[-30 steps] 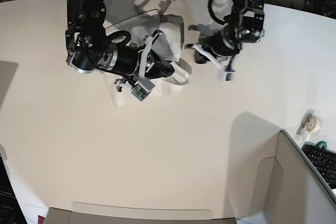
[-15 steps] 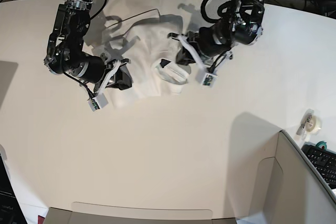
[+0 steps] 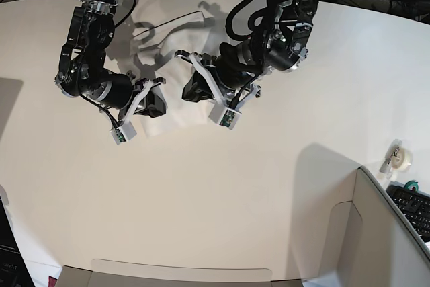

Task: Layout the t-shirt on the table in an organized manner, then fold the t-shirt properly
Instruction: 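Press the left gripper onto the bundle beside the right gripper to flatten it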

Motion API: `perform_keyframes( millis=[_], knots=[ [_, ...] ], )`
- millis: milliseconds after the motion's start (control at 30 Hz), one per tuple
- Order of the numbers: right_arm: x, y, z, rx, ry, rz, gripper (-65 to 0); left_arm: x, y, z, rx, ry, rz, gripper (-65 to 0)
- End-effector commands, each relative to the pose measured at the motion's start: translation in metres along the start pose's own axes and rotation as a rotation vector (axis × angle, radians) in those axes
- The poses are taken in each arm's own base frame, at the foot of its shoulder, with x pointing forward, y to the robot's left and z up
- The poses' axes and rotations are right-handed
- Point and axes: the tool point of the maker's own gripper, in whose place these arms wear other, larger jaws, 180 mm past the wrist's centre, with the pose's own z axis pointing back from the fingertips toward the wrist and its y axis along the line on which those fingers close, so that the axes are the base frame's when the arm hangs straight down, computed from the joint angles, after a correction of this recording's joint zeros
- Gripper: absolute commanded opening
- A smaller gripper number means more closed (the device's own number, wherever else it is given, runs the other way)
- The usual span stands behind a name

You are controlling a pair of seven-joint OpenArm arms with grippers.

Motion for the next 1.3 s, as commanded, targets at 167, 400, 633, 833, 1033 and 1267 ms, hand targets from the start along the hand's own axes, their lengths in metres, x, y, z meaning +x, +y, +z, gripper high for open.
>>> perform_keyframes(
  millis=[167, 400, 633, 833, 1033, 1267],
  knots=[
    [0.017, 0.0, 0.004, 0.004, -0.055, 0.017, -65.0, 0.012, -0.018, -0.009, -0.052, -0.034, 0.018, -65.0],
    [0.013, 0.001, 0.004, 0.008, -0.05, 0.012, -65.0, 0.007, -0.011, -0.008, -0.035, -0.021, 0.021, -65.0],
    [0.013, 0.002, 0.003, 0.009, -0.05, 0.011, -65.0, -0.02, 0.012, -0.003, 0.022, 0.026, 0.094, -65.0],
    [0.011, 0.001, 0.004, 0.006, -0.046, 0.009, -65.0, -0.026, 0.018, -0.004, 0.035, 0.042, 0.112, -65.0],
    [0.009, -0.005, 0.004, -0.029, -0.034, 0.02, -65.0, -0.043, 0.029, -0.004, 0.063, 0.077, 0.15, -65.0],
    [0.003, -0.013, 0.003, -0.075, -0.001, 0.035, -65.0, -0.05, 0.068, 0.013, 0.164, 0.059, 0.243, -65.0]
  ],
)
